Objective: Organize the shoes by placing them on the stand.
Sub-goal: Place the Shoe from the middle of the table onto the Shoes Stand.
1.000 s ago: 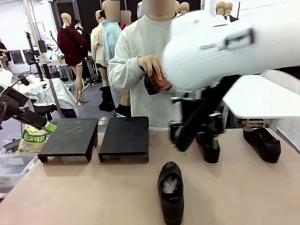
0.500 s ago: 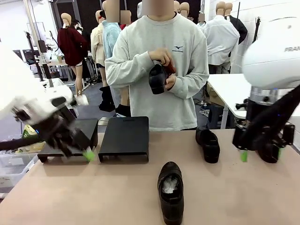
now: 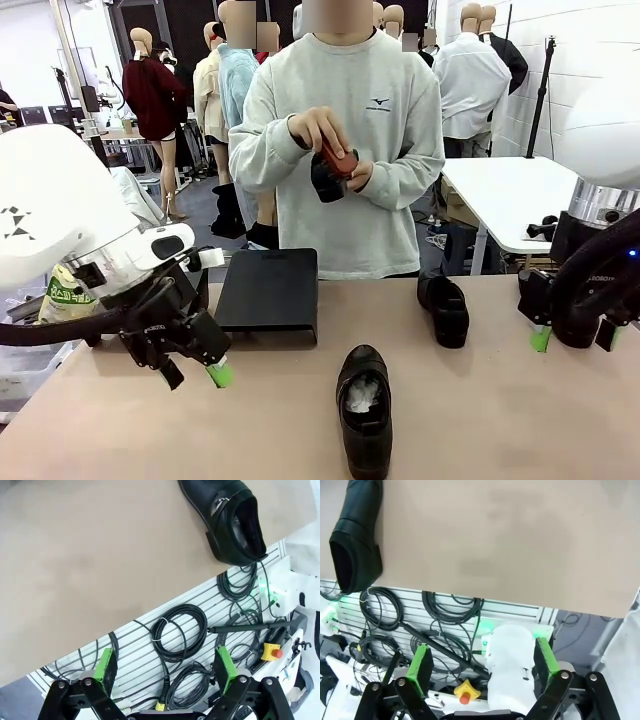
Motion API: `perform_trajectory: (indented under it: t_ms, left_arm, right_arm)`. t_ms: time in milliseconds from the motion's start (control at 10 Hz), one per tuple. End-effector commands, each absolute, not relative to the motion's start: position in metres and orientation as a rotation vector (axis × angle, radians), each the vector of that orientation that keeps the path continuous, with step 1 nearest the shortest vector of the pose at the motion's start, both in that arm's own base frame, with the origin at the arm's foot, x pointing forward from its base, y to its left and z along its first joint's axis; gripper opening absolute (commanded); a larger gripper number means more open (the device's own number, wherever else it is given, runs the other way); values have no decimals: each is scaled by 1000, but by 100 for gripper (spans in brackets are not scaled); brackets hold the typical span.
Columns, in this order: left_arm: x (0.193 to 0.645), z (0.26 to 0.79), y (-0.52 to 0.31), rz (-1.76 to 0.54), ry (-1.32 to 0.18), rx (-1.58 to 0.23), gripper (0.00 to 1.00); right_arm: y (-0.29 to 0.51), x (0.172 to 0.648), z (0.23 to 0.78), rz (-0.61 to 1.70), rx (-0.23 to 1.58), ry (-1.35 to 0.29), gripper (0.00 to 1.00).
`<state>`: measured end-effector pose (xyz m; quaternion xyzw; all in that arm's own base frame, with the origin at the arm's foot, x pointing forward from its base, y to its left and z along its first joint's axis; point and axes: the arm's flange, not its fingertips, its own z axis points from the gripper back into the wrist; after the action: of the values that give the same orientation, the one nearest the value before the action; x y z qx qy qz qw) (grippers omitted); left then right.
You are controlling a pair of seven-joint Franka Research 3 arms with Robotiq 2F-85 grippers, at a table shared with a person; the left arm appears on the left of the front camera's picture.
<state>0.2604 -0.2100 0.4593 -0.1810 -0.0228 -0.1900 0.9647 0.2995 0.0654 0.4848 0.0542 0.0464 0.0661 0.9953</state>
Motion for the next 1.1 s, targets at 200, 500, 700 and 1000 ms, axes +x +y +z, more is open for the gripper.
perform_trajectory:
  t_ms: [200, 500, 700, 1000]
  left_arm:
    - [249, 449, -260, -242, -154, -271, 100]
    - [261, 431, -324, 23, -152, -301, 100]
    - [279, 416, -351, 90, -146, -259, 100]
    - [292, 412, -381, 108, -142, -283, 100]
  right_arm:
    - [68, 303, 485, 122, 84, 101, 100]
    - [68, 303, 485, 122, 84, 101, 100]
    - [68, 303, 485, 122, 84, 101, 100]
    - [68, 303, 485, 122, 84, 101, 100]
